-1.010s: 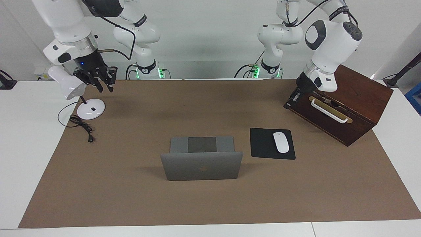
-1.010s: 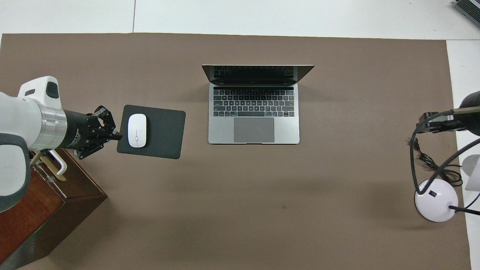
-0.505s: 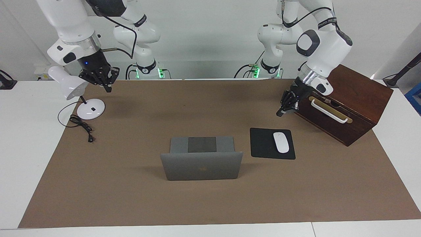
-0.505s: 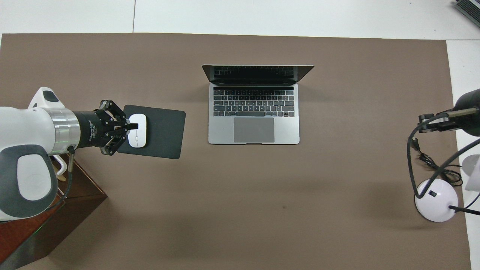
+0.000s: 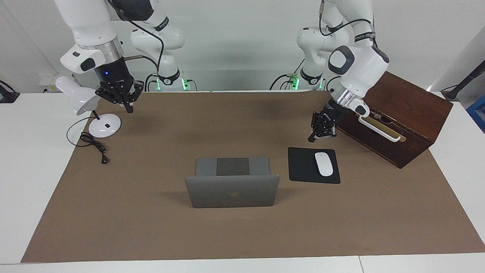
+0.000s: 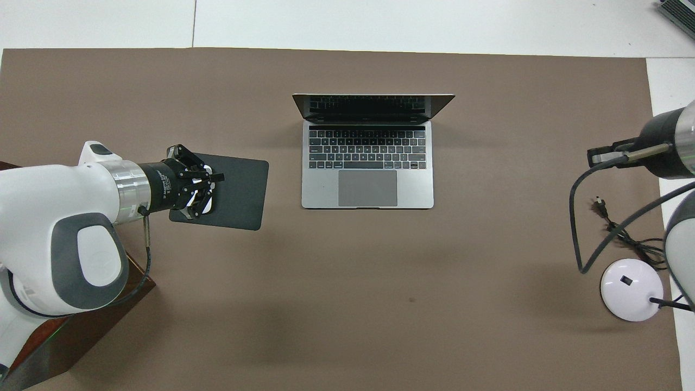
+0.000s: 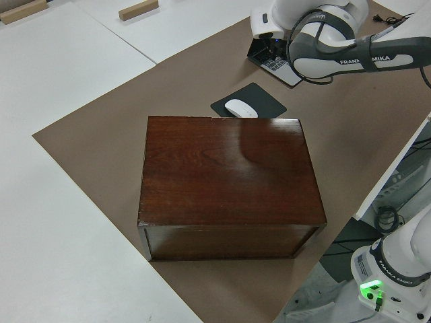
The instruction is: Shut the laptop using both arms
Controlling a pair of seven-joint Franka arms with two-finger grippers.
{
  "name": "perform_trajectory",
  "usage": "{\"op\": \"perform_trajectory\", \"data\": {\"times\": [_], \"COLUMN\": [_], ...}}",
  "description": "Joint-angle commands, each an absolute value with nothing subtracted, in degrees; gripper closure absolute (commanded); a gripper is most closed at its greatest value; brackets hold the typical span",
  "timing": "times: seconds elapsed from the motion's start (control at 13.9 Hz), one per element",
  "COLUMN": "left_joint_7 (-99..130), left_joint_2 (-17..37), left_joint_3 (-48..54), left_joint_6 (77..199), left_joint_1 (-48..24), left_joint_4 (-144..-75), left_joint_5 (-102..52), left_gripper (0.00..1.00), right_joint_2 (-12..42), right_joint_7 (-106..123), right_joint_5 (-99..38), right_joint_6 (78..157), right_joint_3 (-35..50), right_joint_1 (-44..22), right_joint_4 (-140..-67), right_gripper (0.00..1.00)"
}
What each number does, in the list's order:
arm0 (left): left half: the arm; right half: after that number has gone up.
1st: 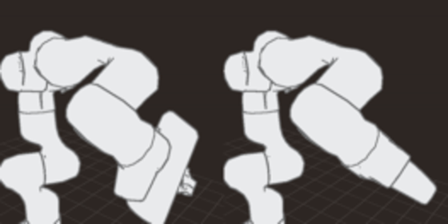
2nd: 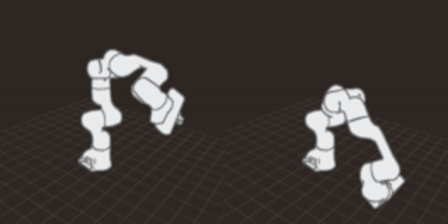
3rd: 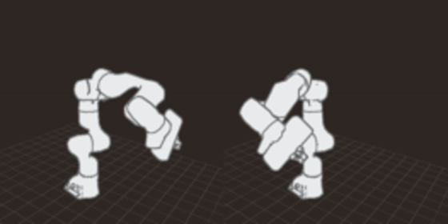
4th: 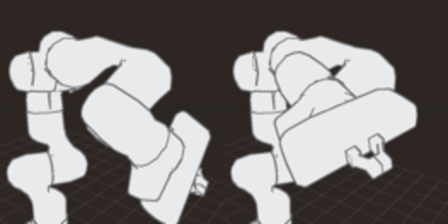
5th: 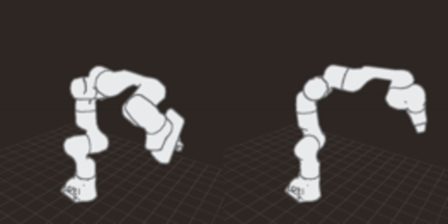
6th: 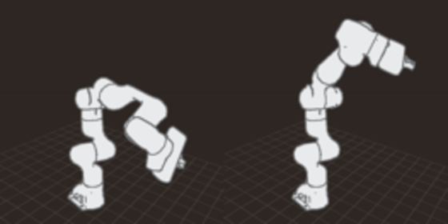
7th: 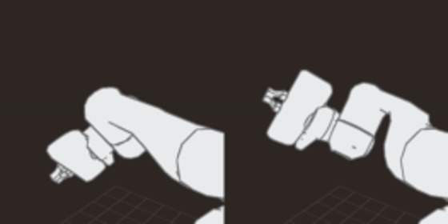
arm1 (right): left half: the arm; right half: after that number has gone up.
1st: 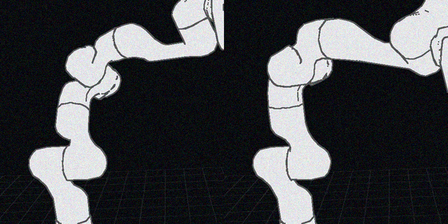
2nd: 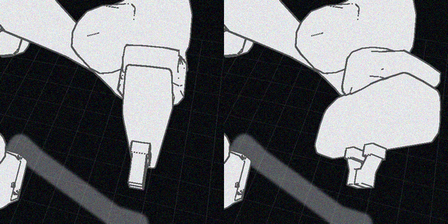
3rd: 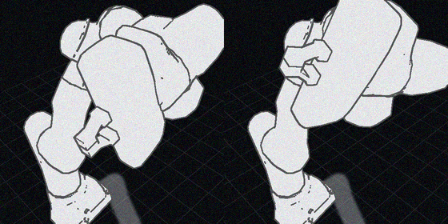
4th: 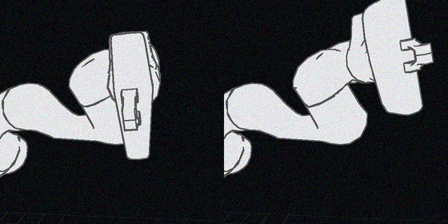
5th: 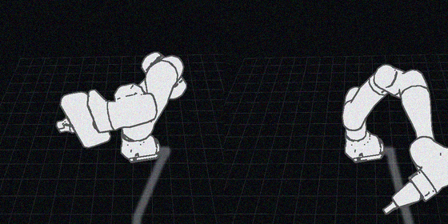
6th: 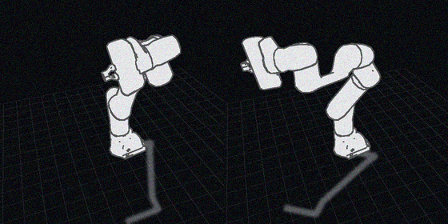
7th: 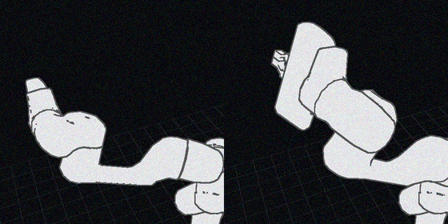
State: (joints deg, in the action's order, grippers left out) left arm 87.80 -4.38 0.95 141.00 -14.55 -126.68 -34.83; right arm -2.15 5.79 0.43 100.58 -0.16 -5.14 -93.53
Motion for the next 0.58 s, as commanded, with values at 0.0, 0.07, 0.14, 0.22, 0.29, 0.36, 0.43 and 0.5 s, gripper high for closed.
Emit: {"op": "perform_trajectory", "data": {"times": [0.0,0.07,0.14,0.22,0.29,0.36,0.43,0.5], "left_joint_7": [88.86,89.03,89.03,89.03,89.21,89.3,89.21,89.03], "left_joint_2": [-5.01,-4.92,-4.57,-4.05,-3.43,-3.08,-1.77,-0.71], "left_joint_3": [0.35,0.35,0.35,0.35,0.44,0.44,0.44,0.44], "left_joint_6": [145.53,146.85,147.47,149.31,153.5,157.29,159.67,162.05], "left_joint_1": [-16.96,-17.05,-16.96,-17.05,-18.88,-21.51,-22.32,-23.63], "left_joint_4": [-129.46,-130.07,-131.04,-132.09,-132.53,-132.89,-132.89,-132.72], "left_joint_5": [-40.31,-47.39,-56.34,-64.52,-68.08,-69.77,-73.44,-77.65], "left_gripper": [1.0,1.0,1.0,1.0,1.0,1.0,1.0,1.0], "right_joint_2": [-1.06,-0.27,0.35,0.96,1.75,2.45,3.16,3.77], "right_joint_7": [9.75,11.15,12.9,15.44,17.99,19.58,20.82,22.31], "right_joint_5": [1.93,2.72,3.42,4.12,5.52,7.19,8.25,8.87], "right_joint_6": [105.28,106.86,108.53,110.2,111.78,113.45,114.77,115.83], "right_joint_3": [-0.09,-0.09,-0.09,-0.09,-0.09,-0.09,-0.09,-0.09], "right_joint_1": [-5.97,-6.93,-7.2,-8.51,-9.48,-10.45,-11.5,-12.04], "right_joint_4": [-94.22,-94.22,-94.22,-94.13,-94.22,-94.13,-94.13,-94.13], "right_gripper": [1.0,1.0,1.0,1.0,1.0,1.0,1.0,1.0]}}
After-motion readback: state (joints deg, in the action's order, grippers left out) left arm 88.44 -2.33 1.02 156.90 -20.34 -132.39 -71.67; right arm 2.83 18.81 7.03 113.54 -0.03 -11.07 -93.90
